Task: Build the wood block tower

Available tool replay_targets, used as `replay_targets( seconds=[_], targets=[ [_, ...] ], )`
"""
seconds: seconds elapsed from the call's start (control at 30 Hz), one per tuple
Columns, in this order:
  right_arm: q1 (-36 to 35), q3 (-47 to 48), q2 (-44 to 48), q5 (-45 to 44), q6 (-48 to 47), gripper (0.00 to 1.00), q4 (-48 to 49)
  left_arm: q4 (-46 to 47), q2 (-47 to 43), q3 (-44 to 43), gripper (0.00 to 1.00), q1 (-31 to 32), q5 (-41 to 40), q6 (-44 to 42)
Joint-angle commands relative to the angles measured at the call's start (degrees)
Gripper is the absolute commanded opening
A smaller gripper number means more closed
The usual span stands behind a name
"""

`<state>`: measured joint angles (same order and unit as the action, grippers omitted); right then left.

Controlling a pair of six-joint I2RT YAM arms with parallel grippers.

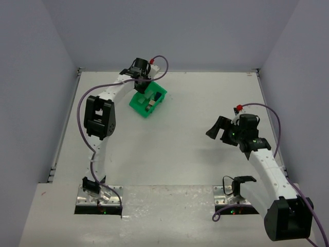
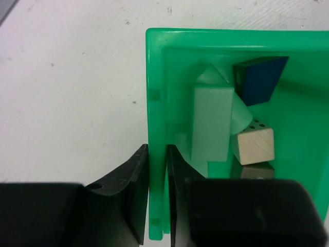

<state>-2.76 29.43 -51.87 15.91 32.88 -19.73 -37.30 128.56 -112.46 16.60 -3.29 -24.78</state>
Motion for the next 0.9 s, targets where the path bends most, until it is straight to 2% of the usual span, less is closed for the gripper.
replay_targets(
  seconds=[0.0, 0.07, 0.17, 0.2, 0.3, 0.37, 0.43, 0.6, 0.77, 0.87],
  targets=[
    [0.0, 0.6, 1.3, -1.8, -0.7, 0.99, 1.4, 8.9, -11.6, 3.5, 0.0, 4.4, -14.7, 6.0],
    [0.0, 0.7, 1.5, -1.9, -0.7, 0.99, 1.2, 13.9, -15.2, 7.1, 0.0, 6.2, -25.5, 7.2],
    [0.0, 0.5, 1.7, -2.2, -0.5, 0.99, 1.4, 18.5, -19.3, 11.4, 0.0, 9.6, -32.3, 3.1],
    [0.0, 0.3, 1.8, -2.4, -0.4, 0.99, 1.4, 21.9, -20.1, 13.9, 0.0, 11.7, -37.1, 1.7],
    [0.0, 0.4, 2.0, -2.6, -0.4, 0.99, 1.2, 32.9, -22.3, 22.0, 0.0, 15.0, -47.7, -8.1],
    [0.0, 0.5, 2.4, -2.5, -0.4, 0.99, 0.9, 44.9, -22.3, 26.4, 0.0, 17.6, -54.2, -17.4],
    [0.0, 0.3, 3.2, -2.5, -0.4, 0.99, 0.8, 48.8, -22.0, 29.2, 0.0, 18.5, -55.7, -24.0],
    [0.0, 0.0, 5.1, -3.1, -0.4, 0.99, 0.2, 48.5, -21.6, 30.5, 0.0, 20.0, -57.9, -29.6],
    [0.0, -0.2, 6.6, -3.5, -0.4, 0.99, -0.3, 59.8, -20.8, 33.7, 0.0, 20.9, -66.6, -47.1],
    [0.0, -0.2, 6.9, -3.5, -0.3, 0.99, -0.6, 58.6, -20.0, 35.0, 0.0, 21.1, -68.2, -49.1]
  ],
)
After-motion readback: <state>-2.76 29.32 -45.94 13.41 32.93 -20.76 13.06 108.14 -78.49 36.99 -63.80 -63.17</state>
